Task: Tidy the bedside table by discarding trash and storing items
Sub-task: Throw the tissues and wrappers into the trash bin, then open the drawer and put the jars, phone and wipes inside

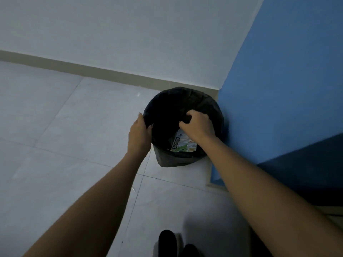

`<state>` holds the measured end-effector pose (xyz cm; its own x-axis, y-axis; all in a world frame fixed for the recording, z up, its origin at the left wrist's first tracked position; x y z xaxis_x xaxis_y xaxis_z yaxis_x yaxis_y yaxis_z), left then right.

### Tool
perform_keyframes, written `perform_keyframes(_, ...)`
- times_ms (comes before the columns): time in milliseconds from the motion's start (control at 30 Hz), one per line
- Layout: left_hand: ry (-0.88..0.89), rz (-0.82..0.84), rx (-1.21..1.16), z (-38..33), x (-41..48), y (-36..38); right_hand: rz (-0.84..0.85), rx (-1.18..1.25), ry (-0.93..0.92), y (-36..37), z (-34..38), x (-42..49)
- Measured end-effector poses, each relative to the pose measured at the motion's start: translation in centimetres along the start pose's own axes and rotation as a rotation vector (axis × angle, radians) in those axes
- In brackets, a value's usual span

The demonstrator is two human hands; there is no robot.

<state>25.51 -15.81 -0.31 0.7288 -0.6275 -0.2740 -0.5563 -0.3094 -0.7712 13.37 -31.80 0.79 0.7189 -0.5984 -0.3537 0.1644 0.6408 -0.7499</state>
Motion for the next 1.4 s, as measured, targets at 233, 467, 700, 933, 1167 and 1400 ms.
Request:
perform_keyframes(233, 0.102, -0.034, 0.017, -5.4, -7.6, -5.8, -0.141, 0.067, -0.087, -5.6, 3.7, -10.5)
perform_keyframes(467, 0.207, -0.026, 0.098, -7.8, -18.4, -7.5, -0.216, 0.052, -0.079, -7.3, 3.8, -24.1)
perform_keyframes(700, 0.386, -0.098, 0.136, -13.0, -29.6, -8.7, -0.354, 0.02, 0.01, -10.4, 0.7, -39.7)
perform_keyframes(933, 0.481, 0.031, 0.039, -19.6, -37.5, -4.6, -0.567, 0.126, 0.096, -14.8, -5.0, -50.7)
perform_keyframes(1167, 0.517, 0.296, 0.014, -24.8, -42.0, 5.6, -0.748, 0.033, 0.29, -14.5, -16.4, -62.6)
perform_keyframes(1400, 0.495, 0.475, 0.087, -25.2, -45.8, 14.4, -0.746, -0.192, 0.388, -9.5, -20.7, -64.3)
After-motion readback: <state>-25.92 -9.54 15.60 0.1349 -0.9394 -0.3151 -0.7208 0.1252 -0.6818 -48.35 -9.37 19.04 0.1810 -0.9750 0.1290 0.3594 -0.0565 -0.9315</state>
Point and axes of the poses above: each hand's wrist, its own x-axis towards the middle knuckle, its own y-axis out of the palm, z = x × y, the point moved 8 cm from there along x, towards the middle knuckle, and after that the axes turned 13 degrees about z, right-handed, at the moved point
